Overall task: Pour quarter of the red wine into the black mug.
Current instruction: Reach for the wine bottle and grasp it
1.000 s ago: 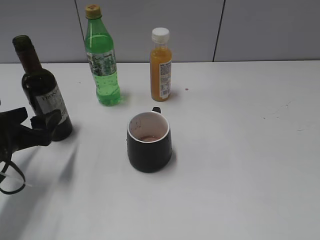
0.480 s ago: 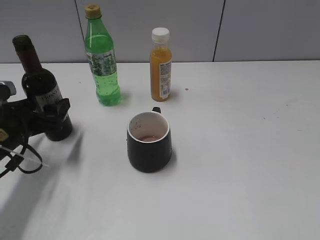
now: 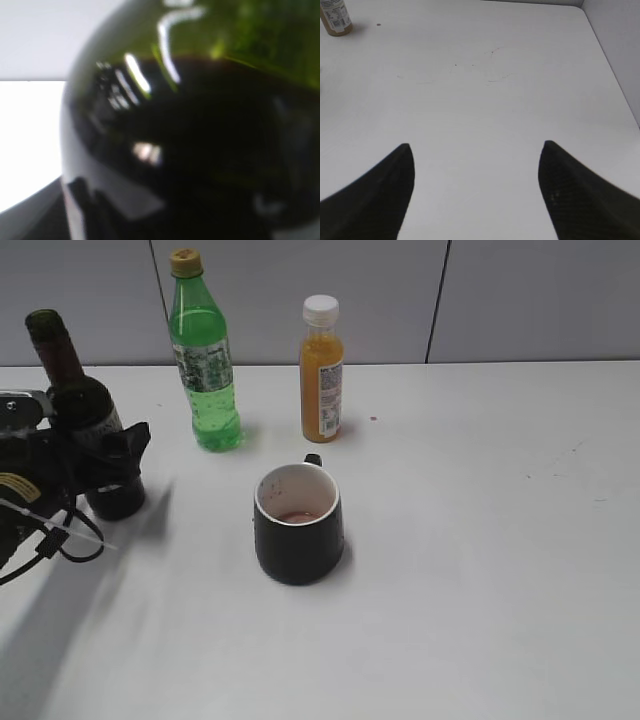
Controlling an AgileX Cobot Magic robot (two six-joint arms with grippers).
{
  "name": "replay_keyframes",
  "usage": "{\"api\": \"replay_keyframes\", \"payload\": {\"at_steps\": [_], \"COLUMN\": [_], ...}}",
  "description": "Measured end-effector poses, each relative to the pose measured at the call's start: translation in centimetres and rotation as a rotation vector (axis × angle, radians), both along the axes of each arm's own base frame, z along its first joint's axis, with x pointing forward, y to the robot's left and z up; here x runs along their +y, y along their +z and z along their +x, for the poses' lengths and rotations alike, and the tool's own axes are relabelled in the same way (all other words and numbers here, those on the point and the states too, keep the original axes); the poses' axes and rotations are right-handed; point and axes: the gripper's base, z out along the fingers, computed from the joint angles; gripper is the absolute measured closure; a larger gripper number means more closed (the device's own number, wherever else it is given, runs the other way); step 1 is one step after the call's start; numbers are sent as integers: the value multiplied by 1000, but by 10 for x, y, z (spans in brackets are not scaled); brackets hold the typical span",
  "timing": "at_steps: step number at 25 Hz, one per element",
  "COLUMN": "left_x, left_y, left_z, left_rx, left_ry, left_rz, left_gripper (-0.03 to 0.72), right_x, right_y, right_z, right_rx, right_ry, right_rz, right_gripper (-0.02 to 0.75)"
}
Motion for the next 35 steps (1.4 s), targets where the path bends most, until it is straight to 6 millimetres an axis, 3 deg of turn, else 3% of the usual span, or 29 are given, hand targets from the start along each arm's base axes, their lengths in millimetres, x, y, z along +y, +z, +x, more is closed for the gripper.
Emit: {"api": "replay_keyframes", "payload": {"at_steps": [7,12,22,29,35], "left_x": [-3,-3,-3,-10,-29], "left_y": [-9,-9,-8,1,27], "left_z": [4,5,6,-3,-23], "left_rx": [17,16,11,43,-1], "left_ry": [-21,-22,-22,-19,12], "left_rz": [5,7,8,58,88], "left_gripper": [2,126,135,143,143], "right_x": [0,0,0,0,0], "right_y": [0,0,0,0,0], "right_z": [0,0,0,0,0], "right_rx": [0,0,0,0,0], "right_ry": [0,0,0,0,0], "right_rz": [0,0,0,0,0], "right_gripper": [151,151,151,151,151]}}
